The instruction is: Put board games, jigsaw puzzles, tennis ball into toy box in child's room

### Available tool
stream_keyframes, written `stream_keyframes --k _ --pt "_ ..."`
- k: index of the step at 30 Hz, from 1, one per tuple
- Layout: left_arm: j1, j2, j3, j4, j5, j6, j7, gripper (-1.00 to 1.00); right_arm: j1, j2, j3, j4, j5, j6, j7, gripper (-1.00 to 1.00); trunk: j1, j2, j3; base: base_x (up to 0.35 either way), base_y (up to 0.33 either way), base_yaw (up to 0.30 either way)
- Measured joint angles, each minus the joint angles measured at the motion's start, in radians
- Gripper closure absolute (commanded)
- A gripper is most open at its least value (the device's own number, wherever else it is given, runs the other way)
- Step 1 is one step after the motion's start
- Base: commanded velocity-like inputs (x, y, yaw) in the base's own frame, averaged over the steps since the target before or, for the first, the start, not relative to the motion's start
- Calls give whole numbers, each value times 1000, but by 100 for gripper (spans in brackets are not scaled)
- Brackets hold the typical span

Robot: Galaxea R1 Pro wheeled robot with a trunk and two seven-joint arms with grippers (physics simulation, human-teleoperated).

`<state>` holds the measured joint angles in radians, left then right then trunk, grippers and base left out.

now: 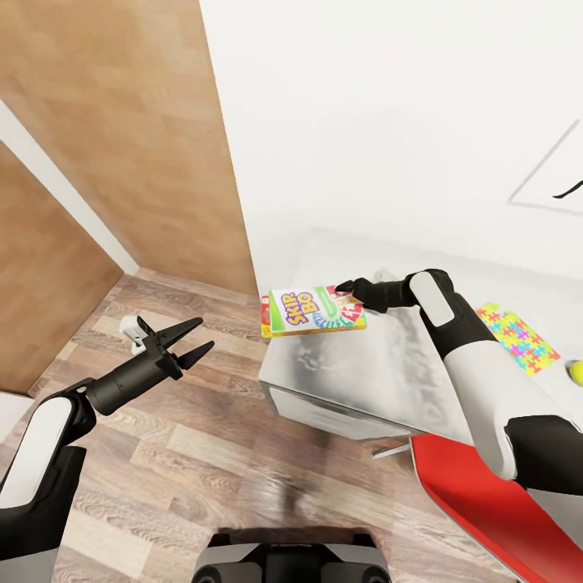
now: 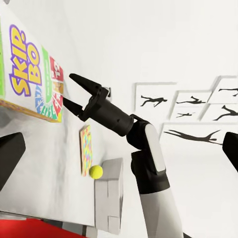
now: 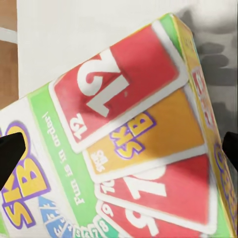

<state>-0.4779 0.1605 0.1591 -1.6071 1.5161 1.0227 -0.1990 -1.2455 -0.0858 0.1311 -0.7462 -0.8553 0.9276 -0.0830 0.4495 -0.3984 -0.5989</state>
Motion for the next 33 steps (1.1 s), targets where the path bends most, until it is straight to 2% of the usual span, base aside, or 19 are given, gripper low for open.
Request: stream_keyframes --k 7,10,14,15,18,19,21,24,25,28,32,33 --pt "0 0 0 0 0 0 1 -100 -8 -23 -2 -17 1 -1 -2 -100 0 0 0 0 0 1" --pt "0 1 -1 2 -1 0 1 -100 -4 -55 -3 -70 1 -1 -4 -100 0 0 0 2 2 0" --pt "1 1 0 6 -6 0 3 -100 7 -106 -6 -190 1 -1 -8 -100 0 0 0 46 39 0" --pt "1 1 0 6 -6 0 3 -100 7 -107 -6 -191 0 -1 -8 -100 0 0 0 84 66 0" --pt "4 2 2 15 -12 -2 10 -100 27 -145 -18 -276 0 0 -9 -100 0 0 0 85 66 0" --pt "4 2 2 15 -11 -2 10 -100 28 -145 -18 -277 0 0 -9 -100 0 0 0 67 51 0" --pt "9 7 5 22 -18 -3 13 -100 42 -167 -36 -328 -1 3 -9 -100 0 0 0 48 37 0" --pt "15 19 16 42 -46 -5 13 -100 59 -187 -72 -401 -2 9 -10 -100 0 0 0 30 23 0" --pt "15 19 16 43 -45 -5 13 -100 59 -188 -72 -402 -3 9 -10 -100 0 0 0 22 17 0" --pt "18 27 28 73 -91 -7 11 -100 81 -201 -100 -466 -4 15 -10 -100 0 0 0 14 11 0" --pt "18 32 35 131 -172 -12 1 -100 123 -211 -121 -573 -4 39 -10 -100 0 0 0 7 5 0" --pt "18 32 35 132 -171 -12 1 -100 124 -211 -121 -574 -3 39 -10 -100 0 0 0 5 4 0"
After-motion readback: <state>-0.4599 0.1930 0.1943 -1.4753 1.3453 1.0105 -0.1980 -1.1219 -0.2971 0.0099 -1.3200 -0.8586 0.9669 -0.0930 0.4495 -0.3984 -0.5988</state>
